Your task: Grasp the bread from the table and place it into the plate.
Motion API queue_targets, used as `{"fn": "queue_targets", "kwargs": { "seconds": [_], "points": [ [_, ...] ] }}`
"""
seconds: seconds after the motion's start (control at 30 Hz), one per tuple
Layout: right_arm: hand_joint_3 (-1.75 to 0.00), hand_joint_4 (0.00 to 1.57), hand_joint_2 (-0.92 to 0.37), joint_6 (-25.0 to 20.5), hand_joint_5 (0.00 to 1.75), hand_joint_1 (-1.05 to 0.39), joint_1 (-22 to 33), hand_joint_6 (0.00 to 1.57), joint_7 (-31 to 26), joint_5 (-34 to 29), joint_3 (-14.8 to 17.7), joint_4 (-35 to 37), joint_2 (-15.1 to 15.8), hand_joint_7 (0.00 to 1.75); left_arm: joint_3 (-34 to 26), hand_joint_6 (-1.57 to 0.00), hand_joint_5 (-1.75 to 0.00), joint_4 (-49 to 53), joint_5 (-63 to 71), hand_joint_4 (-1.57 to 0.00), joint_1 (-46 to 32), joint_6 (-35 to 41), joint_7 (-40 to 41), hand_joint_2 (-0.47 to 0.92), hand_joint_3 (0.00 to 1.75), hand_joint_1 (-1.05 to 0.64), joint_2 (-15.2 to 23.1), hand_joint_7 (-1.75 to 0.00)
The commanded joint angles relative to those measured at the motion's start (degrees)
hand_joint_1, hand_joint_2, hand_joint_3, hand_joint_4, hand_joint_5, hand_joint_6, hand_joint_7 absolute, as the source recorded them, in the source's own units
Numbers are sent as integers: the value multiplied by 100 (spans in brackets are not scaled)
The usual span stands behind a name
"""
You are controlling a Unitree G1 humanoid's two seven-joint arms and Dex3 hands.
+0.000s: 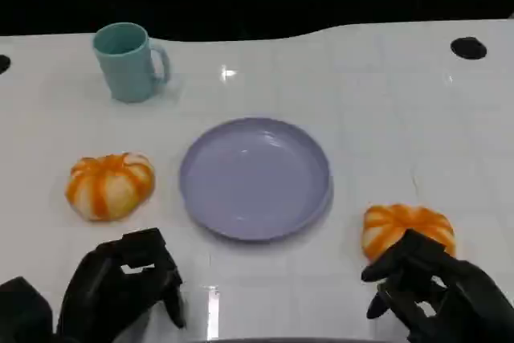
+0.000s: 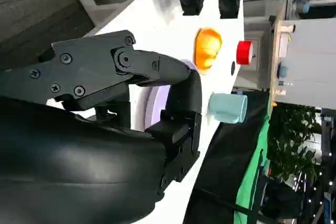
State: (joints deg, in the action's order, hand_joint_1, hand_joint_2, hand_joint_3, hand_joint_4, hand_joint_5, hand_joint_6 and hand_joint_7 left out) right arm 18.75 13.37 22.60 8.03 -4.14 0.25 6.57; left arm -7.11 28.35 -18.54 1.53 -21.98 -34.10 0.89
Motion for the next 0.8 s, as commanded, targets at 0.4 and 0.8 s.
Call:
{"fn": "queue_targets", "kwargs": {
  "seconds": [0.4, 0.8],
  "points": [
    [-48, 45, -92, -25, 155, -33, 10, 41, -20, 6, 44, -47, 74, 131, -25, -106, -141, -17, 8, -120, -33, 20, 34, 92, 12, -93, 66, -122],
    [-48, 46, -92, -38, 156, -33, 11, 40, -35, -13, 39, -54, 73, 131, -34, -107, -140, 36, -8, -121, -15, -39, 2, 92, 12, -92, 62, -121]
  ]
}}
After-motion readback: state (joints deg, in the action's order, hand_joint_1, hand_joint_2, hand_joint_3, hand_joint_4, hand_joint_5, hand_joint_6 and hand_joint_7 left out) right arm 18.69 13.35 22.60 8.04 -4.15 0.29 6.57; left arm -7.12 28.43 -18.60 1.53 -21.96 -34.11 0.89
